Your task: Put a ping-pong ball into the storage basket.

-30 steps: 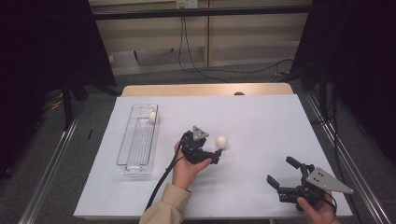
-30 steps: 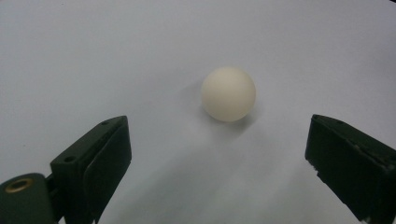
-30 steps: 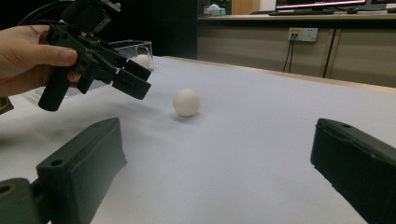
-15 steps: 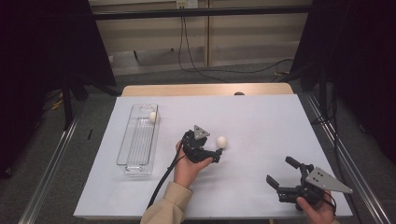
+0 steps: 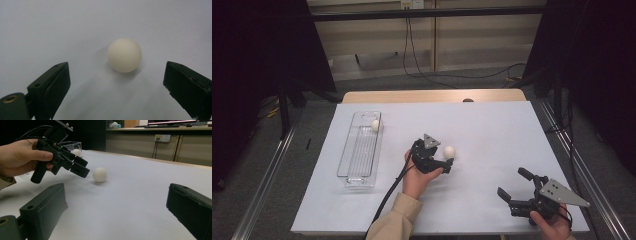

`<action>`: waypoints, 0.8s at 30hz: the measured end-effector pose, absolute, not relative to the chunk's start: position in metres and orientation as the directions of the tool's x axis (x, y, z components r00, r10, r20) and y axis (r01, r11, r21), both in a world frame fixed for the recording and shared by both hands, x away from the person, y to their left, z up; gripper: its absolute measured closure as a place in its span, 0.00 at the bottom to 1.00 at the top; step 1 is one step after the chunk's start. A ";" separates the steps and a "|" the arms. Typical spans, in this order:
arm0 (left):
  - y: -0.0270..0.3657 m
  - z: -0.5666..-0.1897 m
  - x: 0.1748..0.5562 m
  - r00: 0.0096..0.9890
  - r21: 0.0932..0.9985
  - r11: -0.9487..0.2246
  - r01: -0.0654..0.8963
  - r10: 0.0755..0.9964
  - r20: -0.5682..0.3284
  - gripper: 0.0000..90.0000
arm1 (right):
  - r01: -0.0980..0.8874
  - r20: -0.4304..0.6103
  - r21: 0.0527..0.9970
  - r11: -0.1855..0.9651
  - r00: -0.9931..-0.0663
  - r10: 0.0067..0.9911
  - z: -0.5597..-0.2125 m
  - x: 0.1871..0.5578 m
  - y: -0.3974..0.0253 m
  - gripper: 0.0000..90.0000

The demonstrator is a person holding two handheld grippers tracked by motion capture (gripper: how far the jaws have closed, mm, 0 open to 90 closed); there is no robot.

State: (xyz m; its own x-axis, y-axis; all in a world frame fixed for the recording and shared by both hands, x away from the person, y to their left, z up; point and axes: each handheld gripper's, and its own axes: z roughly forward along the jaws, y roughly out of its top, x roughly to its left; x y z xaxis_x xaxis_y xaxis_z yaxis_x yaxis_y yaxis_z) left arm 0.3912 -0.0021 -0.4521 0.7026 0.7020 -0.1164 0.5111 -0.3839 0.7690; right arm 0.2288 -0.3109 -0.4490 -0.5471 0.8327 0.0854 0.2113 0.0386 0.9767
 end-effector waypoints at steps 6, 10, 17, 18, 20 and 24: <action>-0.005 -0.455 0.393 0.696 0.765 -0.384 0.517 0.708 -0.115 0.08 | 0.211 0.085 0.977 0.039 -0.547 0.833 -0.449 0.229 -0.311 0.02; -0.006 -0.456 0.393 0.696 0.766 -0.384 0.516 0.709 -0.114 0.08 | 0.211 0.085 0.977 0.039 -0.547 0.833 -0.449 0.229 -0.311 0.02; -0.008 -0.458 0.395 0.693 0.765 -0.380 0.521 0.711 -0.119 0.09 | 0.210 0.084 0.977 0.040 -0.549 0.832 -0.449 0.229 -0.310 0.02; -0.008 -0.458 0.395 0.694 0.765 -0.380 0.521 0.710 -0.120 0.09 | 0.210 0.082 0.977 0.042 -0.549 0.832 -0.449 0.229 -0.310 0.02; -0.009 -0.459 0.395 0.693 0.764 -0.380 0.522 0.710 -0.121 0.09 | 0.211 0.084 0.977 0.040 -0.548 0.832 -0.449 0.229 -0.311 0.02; -0.011 -0.459 0.396 0.697 0.765 -0.381 0.519 0.707 -0.120 0.09 | 0.210 0.084 0.977 0.039 -0.547 0.833 -0.449 0.229 -0.311 0.02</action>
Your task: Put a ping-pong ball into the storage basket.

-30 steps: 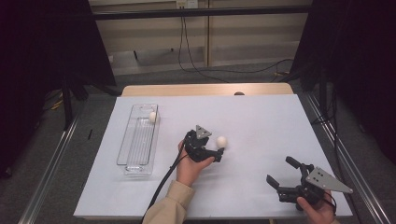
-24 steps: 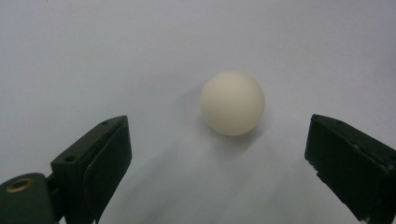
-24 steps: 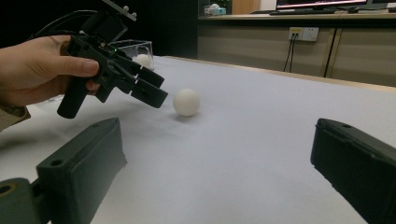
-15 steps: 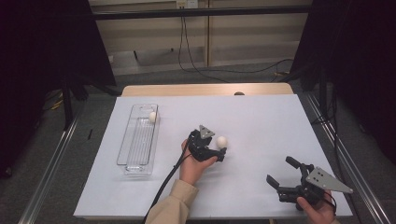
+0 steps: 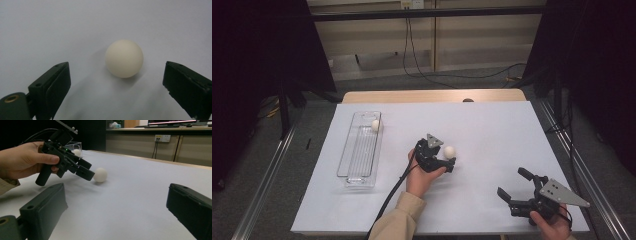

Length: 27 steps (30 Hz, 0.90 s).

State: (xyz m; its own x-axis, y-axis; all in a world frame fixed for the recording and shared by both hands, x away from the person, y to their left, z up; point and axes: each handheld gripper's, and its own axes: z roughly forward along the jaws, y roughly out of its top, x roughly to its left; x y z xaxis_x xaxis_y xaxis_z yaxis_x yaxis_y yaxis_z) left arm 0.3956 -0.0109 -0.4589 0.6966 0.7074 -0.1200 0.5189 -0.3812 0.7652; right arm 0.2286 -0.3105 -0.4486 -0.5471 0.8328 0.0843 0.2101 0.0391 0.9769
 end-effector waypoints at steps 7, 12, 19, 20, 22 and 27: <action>-0.013 -0.460 0.398 0.695 0.759 -0.384 0.526 0.709 -0.122 0.09 | 0.210 0.083 0.977 0.041 -0.548 0.832 -0.449 0.228 -0.310 0.02; -0.014 -0.460 0.399 0.697 0.757 -0.389 0.525 0.707 -0.120 0.09 | 0.210 0.083 0.977 0.040 -0.547 0.833 -0.449 0.228 -0.311 0.02; -0.018 -0.459 0.399 0.700 0.760 -0.386 0.522 0.704 -0.123 0.09 | 0.211 0.085 0.977 0.039 -0.547 0.833 -0.448 0.228 -0.310 0.02; -0.018 -0.459 0.399 0.698 0.760 -0.385 0.523 0.705 -0.123 0.09 | 0.209 0.082 0.977 0.042 -0.548 0.833 -0.448 0.228 -0.310 0.02; -0.019 -0.459 0.400 0.700 0.761 -0.388 0.520 0.704 -0.119 0.09 | 0.210 0.084 0.977 0.039 -0.548 0.832 -0.448 0.228 -0.310 0.02; -0.020 -0.460 0.401 0.697 0.762 -0.383 0.522 0.706 -0.122 0.09 | 0.210 0.086 0.977 0.037 -0.547 0.833 -0.448 0.228 -0.311 0.02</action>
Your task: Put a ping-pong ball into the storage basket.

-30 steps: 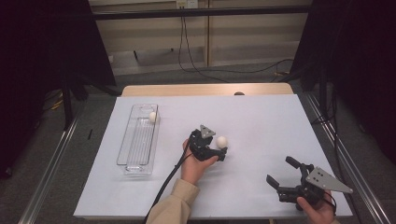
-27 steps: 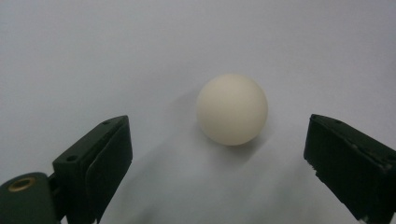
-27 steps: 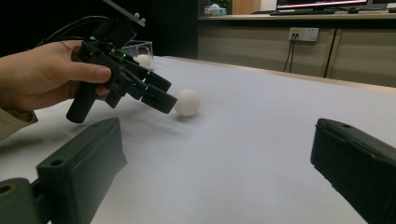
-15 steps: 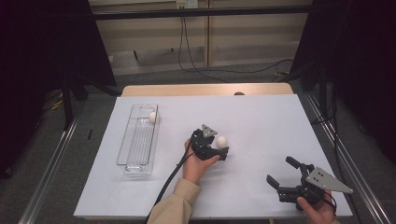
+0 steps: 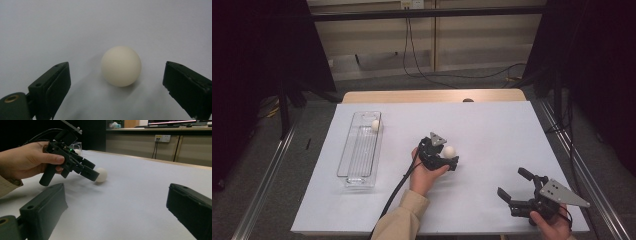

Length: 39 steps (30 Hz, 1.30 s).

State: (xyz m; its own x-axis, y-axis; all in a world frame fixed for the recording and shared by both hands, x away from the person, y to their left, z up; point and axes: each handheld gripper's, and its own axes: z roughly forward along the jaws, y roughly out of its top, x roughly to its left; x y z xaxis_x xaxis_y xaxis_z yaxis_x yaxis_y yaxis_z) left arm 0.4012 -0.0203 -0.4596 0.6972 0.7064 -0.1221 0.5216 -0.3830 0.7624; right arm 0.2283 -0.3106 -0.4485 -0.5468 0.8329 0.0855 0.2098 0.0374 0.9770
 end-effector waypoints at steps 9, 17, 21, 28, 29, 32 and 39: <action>-0.023 -0.460 0.403 0.698 0.766 -0.386 0.515 0.707 -0.113 0.09 | 0.210 0.086 0.977 0.037 -0.547 0.833 -0.448 0.228 -0.310 0.02; -0.025 -0.461 0.404 0.702 0.762 -0.392 0.516 0.703 -0.113 0.12 | 0.210 0.085 0.977 0.038 -0.547 0.833 -0.448 0.228 -0.311 0.02; -0.026 -0.463 0.405 0.705 0.759 -0.397 0.517 0.700 -0.114 0.14 | 0.209 0.085 0.977 0.038 -0.547 0.833 -0.448 0.228 -0.311 0.02; -0.028 -0.463 0.405 0.713 0.757 -0.403 0.514 0.691 -0.117 0.20 | 0.210 0.085 0.977 0.038 -0.547 0.833 -0.448 0.228 -0.311 0.02; -0.028 -0.462 0.405 0.716 0.754 -0.411 0.513 0.689 -0.112 0.22 | 0.210 0.086 0.977 0.037 -0.547 0.832 -0.448 0.228 -0.311 0.02; -0.029 -0.463 0.406 0.720 0.753 -0.417 0.510 0.686 -0.107 0.23 | 0.210 0.086 0.977 0.037 -0.547 0.833 -0.448 0.228 -0.311 0.02; -0.031 -0.465 0.407 0.719 0.750 -0.423 0.508 0.688 -0.100 0.29 | 0.211 0.088 0.977 0.035 -0.547 0.833 -0.448 0.228 -0.311 0.02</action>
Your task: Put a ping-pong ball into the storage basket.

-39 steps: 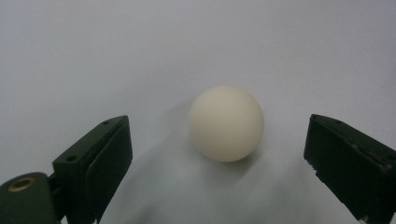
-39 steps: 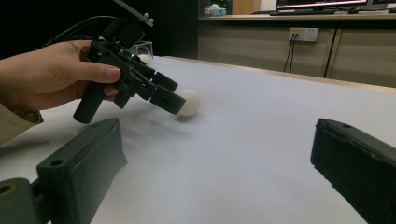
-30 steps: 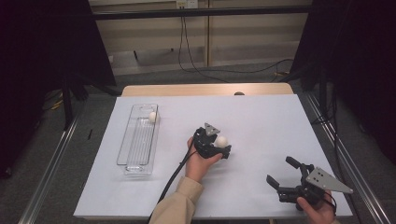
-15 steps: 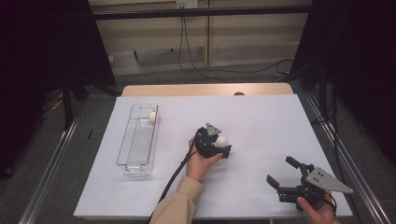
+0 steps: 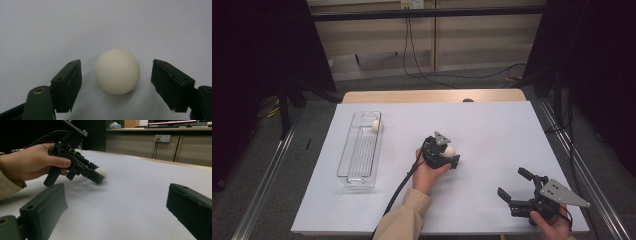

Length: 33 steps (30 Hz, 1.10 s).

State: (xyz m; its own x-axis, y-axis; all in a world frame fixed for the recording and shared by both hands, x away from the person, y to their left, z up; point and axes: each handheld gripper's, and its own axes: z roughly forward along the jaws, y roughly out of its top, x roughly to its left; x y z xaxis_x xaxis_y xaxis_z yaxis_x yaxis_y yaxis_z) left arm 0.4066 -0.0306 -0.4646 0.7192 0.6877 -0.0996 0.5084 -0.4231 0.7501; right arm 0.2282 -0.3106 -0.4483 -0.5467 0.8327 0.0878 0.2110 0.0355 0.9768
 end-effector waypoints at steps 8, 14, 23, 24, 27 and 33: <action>-0.031 -0.465 0.408 0.719 0.748 -0.422 0.512 0.687 -0.104 0.36 | 0.211 0.088 0.977 0.036 -0.548 0.832 -0.448 0.228 -0.311 0.02; -0.032 -0.466 0.408 0.718 0.747 -0.419 0.517 0.687 -0.112 0.40 | 0.210 0.086 0.977 0.037 -0.548 0.832 -0.448 0.228 -0.311 0.02; -0.032 -0.467 0.409 0.723 0.742 -0.424 0.518 0.682 -0.115 0.45 | 0.211 0.086 0.977 0.038 -0.548 0.832 -0.449 0.228 -0.311 0.02; -0.032 -0.467 0.409 0.725 0.743 -0.427 0.516 0.679 -0.114 0.45 | 0.211 0.086 0.977 0.038 -0.549 0.832 -0.449 0.228 -0.311 0.02; -0.033 -0.467 0.409 0.726 0.743 -0.428 0.515 0.679 -0.112 0.47 | 0.212 0.088 0.977 0.036 -0.548 0.832 -0.449 0.229 -0.311 0.02; -0.033 -0.467 0.409 0.727 0.742 -0.425 0.518 0.677 -0.120 0.50 | 0.211 0.086 0.977 0.038 -0.549 0.832 -0.449 0.229 -0.311 0.02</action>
State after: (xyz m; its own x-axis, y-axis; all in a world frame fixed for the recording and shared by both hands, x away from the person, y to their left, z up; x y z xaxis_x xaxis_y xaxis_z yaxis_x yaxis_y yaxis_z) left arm 0.4088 -0.0329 -0.4667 0.7266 0.6766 -0.1198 0.5185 -0.4255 0.7417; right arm 0.2285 -0.3109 -0.4486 -0.5486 0.8317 0.0859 0.2109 0.0382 0.9768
